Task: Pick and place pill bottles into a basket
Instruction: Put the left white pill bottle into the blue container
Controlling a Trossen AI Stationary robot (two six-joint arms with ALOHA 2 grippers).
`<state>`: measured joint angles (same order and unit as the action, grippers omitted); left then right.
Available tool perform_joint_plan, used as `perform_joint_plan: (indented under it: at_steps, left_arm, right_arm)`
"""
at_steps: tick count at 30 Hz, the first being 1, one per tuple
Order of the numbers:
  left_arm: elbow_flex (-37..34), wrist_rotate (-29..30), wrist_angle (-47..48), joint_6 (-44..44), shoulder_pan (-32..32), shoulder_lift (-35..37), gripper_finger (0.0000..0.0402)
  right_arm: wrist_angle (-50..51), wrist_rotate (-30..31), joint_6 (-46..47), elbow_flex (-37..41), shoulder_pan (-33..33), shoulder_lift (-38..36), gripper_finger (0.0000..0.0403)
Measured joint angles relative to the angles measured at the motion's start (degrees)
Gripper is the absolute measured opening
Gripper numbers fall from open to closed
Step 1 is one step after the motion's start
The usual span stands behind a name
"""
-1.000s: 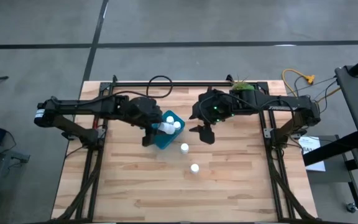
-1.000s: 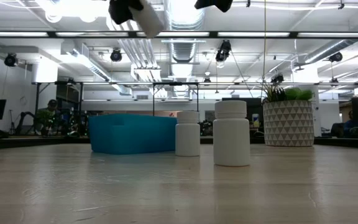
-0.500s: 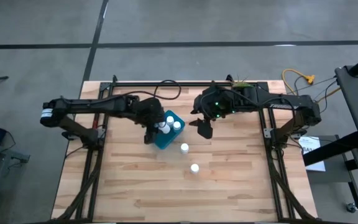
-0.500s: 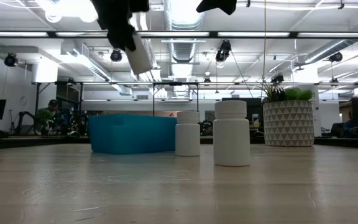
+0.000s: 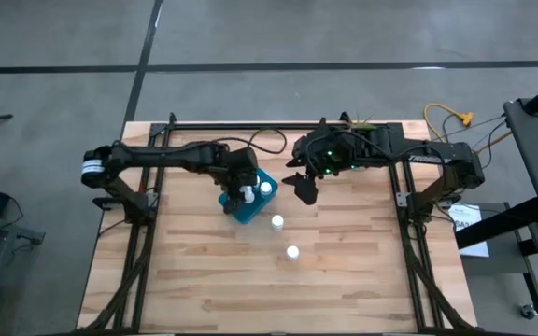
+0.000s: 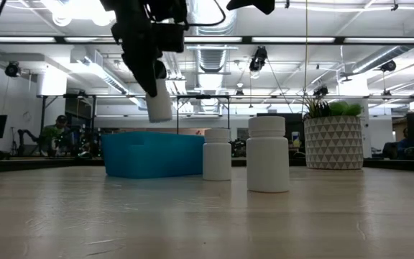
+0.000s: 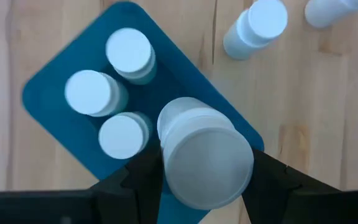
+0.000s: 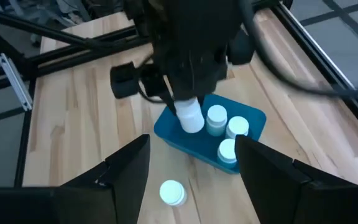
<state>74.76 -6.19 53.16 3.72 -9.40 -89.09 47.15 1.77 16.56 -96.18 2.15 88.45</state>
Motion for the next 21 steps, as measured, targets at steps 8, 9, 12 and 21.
perform_joint_plan:
  at_steps: [8,9,12,21]
  left_arm:
    - [0.1,0.7,-1.3,1.6,-0.1,-3.9,0.0157]
    - [0.1,0.9,-1.7,1.7,-0.1,-4.2,0.0157]
    - [0.2,1.7,-2.7,2.5,-0.3,-5.2,0.0157]
    - [0.2,1.7,-4.0,4.4,-0.8,-9.2,0.0157]
  right_arm:
    - [-1.0,1.0,0.0,0.0,0.0,-1.5,0.0226]
    - [-1.1,1.4,0.0,0.0,0.0,-1.8,0.0226]
    - [-1.3,1.5,0.1,0.0,0.0,-2.3,0.0226]
    - [-1.3,1.5,0.4,0.0,0.0,-3.3,0.0226]
